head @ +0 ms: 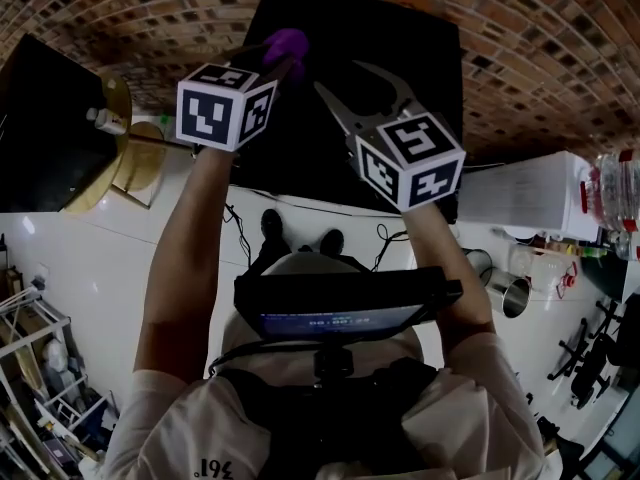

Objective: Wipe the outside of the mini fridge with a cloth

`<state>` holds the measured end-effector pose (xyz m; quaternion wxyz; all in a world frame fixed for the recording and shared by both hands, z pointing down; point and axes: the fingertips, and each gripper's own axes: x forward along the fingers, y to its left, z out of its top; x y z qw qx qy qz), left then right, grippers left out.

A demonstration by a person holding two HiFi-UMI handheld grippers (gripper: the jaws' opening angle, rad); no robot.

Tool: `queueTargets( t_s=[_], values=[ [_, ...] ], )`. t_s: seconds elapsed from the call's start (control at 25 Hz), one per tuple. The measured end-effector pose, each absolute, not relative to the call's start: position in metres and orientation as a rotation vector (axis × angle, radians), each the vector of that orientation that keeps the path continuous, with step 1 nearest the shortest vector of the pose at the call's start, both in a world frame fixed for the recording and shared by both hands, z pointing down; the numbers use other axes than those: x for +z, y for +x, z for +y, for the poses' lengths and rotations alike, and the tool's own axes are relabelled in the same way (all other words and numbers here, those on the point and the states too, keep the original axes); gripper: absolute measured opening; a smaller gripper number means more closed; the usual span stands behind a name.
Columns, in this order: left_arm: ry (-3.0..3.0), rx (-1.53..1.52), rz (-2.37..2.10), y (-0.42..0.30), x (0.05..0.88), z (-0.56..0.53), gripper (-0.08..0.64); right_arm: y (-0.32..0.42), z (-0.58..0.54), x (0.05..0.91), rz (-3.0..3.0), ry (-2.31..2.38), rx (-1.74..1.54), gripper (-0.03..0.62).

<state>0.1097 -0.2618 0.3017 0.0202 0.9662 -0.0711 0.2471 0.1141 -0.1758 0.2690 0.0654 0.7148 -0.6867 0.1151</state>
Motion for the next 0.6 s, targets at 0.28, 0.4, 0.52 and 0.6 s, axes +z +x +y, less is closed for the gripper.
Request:
queueTargets(
  t_s=[0.28, 0.4, 0.52, 0.6],
  values=[
    [2.933, 0.521, -0.067, 0.097, 0.282, -0.269, 0.117, 0.119, -0.173, 0.265, -1.935, 2.221, 0.300, 0.121],
    [2.879, 0.400, 0.002, 0.088, 0.271, -0.279, 0.117, 0.114, -0.182, 0.253, -1.928, 2.254, 0.272, 0.104],
    [2.830, 0.281, 0.053, 0.078, 0.260, -0.293, 0.115, 0.107, -0.197, 0.247, -1.922, 2.271, 0.278, 0.104],
    [2.801, 0.208, 0.063, 0.070, 0.255, -0.308, 0.115, 0.100, -0.212, 0.249, -1.915, 2.273, 0.289, 0.104]
  ],
)
